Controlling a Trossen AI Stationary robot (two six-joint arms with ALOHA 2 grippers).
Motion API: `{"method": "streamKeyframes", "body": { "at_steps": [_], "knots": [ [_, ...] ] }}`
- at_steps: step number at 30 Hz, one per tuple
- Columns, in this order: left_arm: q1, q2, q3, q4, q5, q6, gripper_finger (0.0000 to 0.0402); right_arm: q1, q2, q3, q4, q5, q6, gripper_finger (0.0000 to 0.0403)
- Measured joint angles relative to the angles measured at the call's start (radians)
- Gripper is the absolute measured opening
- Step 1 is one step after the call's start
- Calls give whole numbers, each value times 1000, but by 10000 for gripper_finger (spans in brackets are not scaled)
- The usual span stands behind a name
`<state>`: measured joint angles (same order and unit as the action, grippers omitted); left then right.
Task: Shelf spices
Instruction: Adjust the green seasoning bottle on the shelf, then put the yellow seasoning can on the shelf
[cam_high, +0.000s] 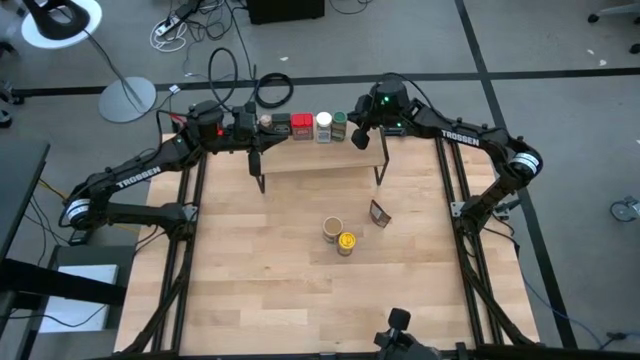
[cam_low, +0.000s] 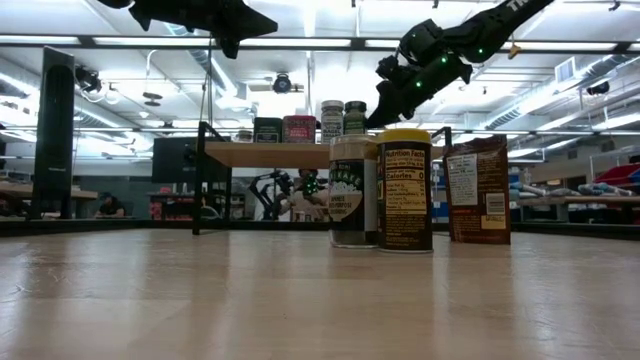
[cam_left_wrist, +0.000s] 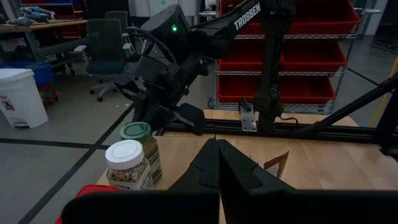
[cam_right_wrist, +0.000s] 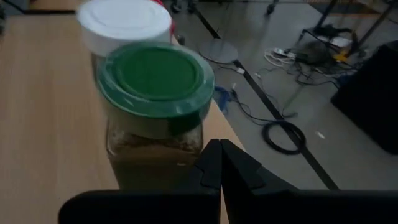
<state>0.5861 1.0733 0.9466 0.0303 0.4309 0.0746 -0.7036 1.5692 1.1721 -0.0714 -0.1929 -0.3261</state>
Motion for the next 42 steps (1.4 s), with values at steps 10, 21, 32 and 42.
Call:
{"method": "streamKeyframes", "body": {
  "at_steps": [10, 21, 32, 42],
  "knots": [
    [0, 0, 0, -17, 0, 1, 1, 69, 0, 0, -7, 309, 37, 0],
    [0, 16, 0, -77, 8, 54, 1, 314, -110, 0, 25, 858, 36, 0],
    [-154, 233, -1, -190, 52, 329, 71, 573, -396, 0, -53, 1002, 8, 0],
    [-302, 296, -1, -221, -23, 393, 237, 708, -489, 0, -291, 855, 98, 2]
  ]
}}
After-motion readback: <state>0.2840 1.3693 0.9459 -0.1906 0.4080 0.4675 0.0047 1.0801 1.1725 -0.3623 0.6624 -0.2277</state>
